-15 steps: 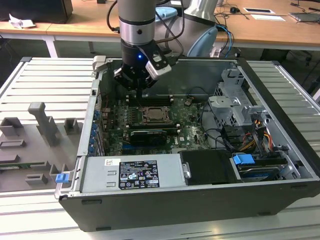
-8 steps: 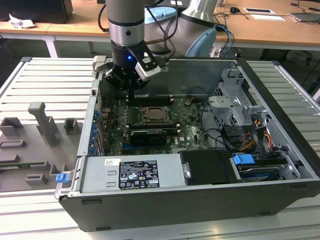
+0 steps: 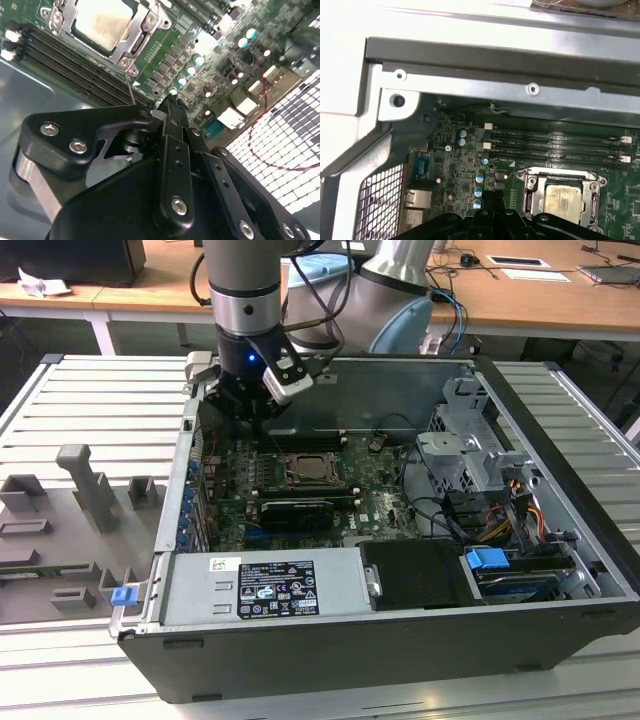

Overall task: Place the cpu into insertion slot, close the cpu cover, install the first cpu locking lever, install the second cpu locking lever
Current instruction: 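Install the first cpu locking lever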

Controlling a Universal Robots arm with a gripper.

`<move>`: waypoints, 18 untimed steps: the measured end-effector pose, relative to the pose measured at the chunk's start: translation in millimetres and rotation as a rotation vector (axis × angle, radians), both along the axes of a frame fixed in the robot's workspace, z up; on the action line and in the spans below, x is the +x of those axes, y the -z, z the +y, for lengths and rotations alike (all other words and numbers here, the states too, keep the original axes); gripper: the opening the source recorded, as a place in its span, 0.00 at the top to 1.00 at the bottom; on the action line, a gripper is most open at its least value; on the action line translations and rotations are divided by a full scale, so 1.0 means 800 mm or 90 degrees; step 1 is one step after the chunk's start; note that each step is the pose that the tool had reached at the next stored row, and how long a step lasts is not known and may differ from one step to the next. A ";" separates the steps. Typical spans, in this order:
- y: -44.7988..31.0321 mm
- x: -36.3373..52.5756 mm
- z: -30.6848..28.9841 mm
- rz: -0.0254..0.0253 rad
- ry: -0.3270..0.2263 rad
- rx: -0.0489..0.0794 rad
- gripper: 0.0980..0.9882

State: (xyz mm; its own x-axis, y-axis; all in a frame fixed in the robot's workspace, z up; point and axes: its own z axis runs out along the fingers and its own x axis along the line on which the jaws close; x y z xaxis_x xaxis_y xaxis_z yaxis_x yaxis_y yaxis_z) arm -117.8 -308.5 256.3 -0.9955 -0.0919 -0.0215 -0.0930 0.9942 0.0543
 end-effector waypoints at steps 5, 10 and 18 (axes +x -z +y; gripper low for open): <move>0.0032 -0.002 0.0102 -0.0001 0.000 0.002 0.99; 0.0033 -0.002 0.0149 0.0000 0.000 0.002 0.99; 0.0035 0.007 0.0176 0.0000 0.001 0.002 0.99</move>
State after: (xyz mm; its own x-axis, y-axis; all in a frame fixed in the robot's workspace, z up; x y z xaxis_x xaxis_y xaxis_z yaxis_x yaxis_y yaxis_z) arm -112.0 -294.4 253.5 -0.9957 -0.0899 -0.0218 -0.0910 0.9942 0.0574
